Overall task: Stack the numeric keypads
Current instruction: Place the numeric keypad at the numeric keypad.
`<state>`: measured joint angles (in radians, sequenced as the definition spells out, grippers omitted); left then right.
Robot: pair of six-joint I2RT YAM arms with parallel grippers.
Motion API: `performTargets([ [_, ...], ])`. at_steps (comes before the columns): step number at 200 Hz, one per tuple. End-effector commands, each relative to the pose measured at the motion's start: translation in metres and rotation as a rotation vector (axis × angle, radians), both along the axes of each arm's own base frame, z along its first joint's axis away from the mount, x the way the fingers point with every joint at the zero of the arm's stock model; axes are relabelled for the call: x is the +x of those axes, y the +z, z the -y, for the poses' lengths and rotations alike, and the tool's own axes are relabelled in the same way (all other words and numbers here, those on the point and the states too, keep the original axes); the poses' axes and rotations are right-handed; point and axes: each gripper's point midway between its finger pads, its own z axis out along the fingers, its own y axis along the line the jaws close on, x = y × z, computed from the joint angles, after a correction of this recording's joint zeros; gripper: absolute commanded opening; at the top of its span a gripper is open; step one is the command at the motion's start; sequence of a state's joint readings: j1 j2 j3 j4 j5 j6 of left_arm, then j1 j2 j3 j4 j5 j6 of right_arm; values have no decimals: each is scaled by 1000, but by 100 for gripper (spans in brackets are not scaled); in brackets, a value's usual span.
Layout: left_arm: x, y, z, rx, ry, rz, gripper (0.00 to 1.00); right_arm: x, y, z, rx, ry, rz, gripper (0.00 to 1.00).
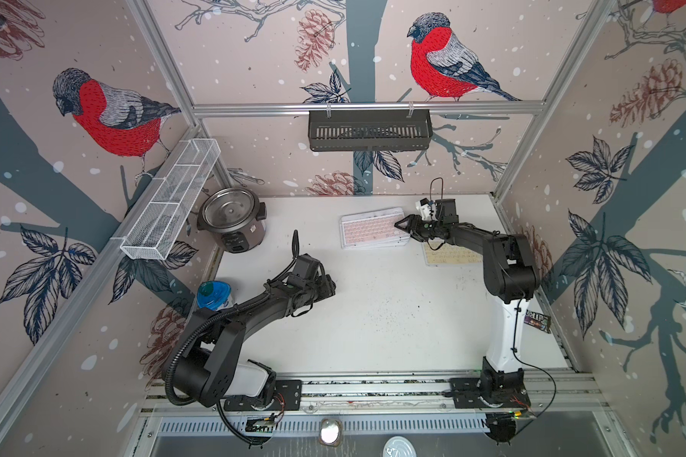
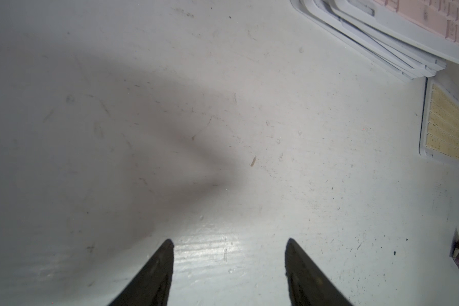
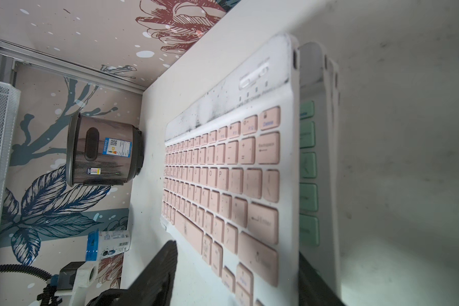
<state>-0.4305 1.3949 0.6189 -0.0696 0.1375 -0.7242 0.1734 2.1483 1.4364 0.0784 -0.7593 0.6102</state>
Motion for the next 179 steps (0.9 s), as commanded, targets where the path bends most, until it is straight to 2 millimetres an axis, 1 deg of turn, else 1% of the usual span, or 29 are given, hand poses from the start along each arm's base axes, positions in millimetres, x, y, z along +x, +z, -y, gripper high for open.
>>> performTargets([
  [1, 4, 4, 3, -9, -13, 27, 66, 5, 2, 3, -27, -10, 32, 64],
  [41, 3, 3, 2, -9, -11, 26, 66, 8, 1, 8, -50, -29, 29, 64],
  [69, 3, 3, 2, -8, -13, 25, 66, 11, -3, 16, -66, -55, 21, 65],
  [116, 2, 2, 1, -10, -13, 24, 66, 12, -2, 17, -65, -58, 21, 65],
  [151, 2, 2, 1, -10, -13, 25, 66, 13, 2, 20, -67, -63, 28, 65],
  [179, 2, 2, 1, -9, -12, 24, 66, 13, 10, 24, -72, -73, 47, 65],
])
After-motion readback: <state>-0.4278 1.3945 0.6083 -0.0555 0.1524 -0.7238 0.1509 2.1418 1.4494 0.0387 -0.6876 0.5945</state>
